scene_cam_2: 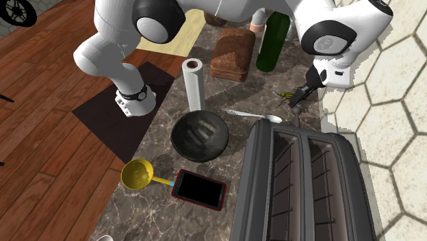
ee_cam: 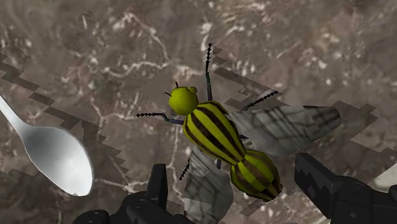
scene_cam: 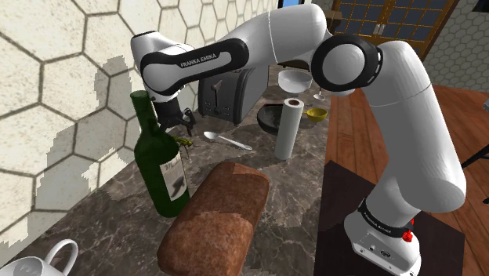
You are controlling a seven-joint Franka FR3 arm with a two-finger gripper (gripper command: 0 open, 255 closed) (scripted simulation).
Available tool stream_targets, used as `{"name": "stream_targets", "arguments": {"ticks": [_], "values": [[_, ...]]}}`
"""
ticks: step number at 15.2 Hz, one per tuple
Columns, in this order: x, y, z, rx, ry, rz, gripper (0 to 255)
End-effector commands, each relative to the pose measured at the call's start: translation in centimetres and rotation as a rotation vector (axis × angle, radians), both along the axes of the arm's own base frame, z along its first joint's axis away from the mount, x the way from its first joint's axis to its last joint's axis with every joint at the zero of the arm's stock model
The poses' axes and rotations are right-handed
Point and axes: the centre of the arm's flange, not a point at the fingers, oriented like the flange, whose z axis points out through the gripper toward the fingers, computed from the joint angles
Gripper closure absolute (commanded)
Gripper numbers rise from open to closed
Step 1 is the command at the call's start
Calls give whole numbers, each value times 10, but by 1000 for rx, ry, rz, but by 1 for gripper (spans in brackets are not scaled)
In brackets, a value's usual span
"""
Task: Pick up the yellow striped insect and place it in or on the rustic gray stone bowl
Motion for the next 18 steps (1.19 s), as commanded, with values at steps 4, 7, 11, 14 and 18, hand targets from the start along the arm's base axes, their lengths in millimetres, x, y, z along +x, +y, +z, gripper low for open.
{"name": "stream_targets", "arguments": {"ticks": [4, 7, 11, 14, 18], "values": [[0, 0, 0, 0, 0, 0, 255], [0, 0, 0, 0, 0, 0, 255], [0, 0, 5, 0, 0, 0, 255], [0, 0, 21, 0, 0, 0, 255], [0, 0, 42, 0, 0, 0, 255]]}}
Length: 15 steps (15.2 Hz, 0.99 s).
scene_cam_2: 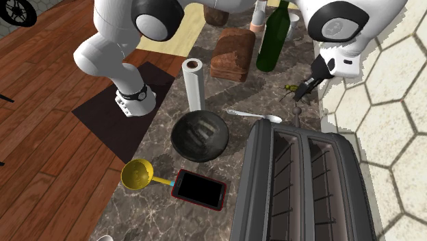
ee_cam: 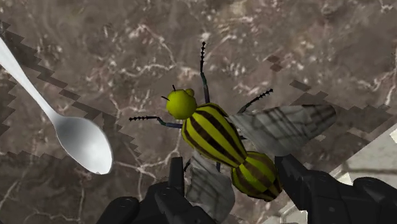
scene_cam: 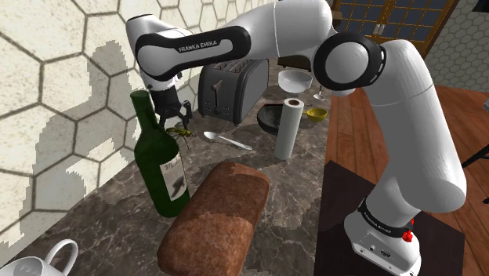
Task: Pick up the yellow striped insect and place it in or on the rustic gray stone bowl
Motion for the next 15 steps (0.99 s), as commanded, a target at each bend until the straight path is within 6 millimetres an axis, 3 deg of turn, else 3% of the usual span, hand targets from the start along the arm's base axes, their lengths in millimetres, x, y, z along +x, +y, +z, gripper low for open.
{"name": "stream_targets", "arguments": {"ticks": [1, 15], "values": [[-1, 0, 10, 0, 0, 0, 255], [-1, 0, 84, 0, 0, 0, 255]]}}
